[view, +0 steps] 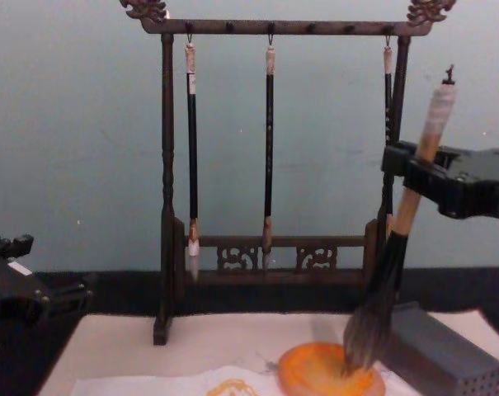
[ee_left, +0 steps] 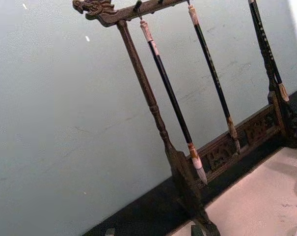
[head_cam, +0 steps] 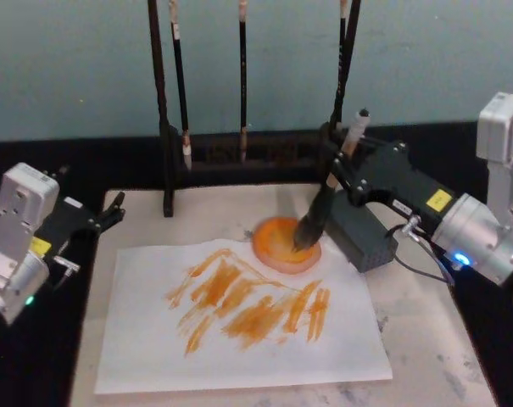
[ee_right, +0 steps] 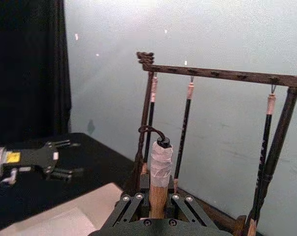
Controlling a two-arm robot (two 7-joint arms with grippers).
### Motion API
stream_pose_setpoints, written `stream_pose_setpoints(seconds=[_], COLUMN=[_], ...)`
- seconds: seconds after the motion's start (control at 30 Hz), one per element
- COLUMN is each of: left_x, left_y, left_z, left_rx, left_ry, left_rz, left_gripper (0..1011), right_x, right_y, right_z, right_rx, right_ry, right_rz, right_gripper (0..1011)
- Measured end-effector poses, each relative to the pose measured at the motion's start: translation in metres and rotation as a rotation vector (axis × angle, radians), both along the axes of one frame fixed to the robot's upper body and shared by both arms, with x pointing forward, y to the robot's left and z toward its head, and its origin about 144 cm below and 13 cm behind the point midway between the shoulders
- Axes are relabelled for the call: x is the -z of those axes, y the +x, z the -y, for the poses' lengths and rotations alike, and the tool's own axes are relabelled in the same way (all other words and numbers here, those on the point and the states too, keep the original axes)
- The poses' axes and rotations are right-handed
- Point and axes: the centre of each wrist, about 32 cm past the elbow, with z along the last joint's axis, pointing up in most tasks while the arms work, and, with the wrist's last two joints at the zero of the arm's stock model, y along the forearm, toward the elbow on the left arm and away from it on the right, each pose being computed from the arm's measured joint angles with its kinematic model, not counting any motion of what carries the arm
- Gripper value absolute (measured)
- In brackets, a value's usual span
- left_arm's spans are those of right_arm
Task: Pick up the brush from the inkstone, write on the paper, then place the brush back to its original position.
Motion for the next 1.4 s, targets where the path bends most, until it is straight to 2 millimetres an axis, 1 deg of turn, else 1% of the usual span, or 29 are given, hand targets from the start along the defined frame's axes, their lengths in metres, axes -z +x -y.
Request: stream_pose_setpoints(seconds=[0.6,0.97,1.4], left_x=[0.000,0.000,0.000], left_y=[0.000,0.000,0.000], left_z=[0.000,0.000,0.000], left_rx=[0.000,0.000,0.000], left_ry=[0.000,0.000,0.000], left_rz=[0.000,0.000,0.000], left_gripper=[1001,1001,1001], right_x=[0.002,0.004,0.006], right_y=[-0.035,-0.046,-0.053], right_z=[0.026,0.034,0.038], right_rx=[-0.047,-0.071,-0.106], right_ry=[-0.052,-0.085,-0.112], right_rz=[-0.012,-0.023,-0.039], right_gripper=[163,163,163])
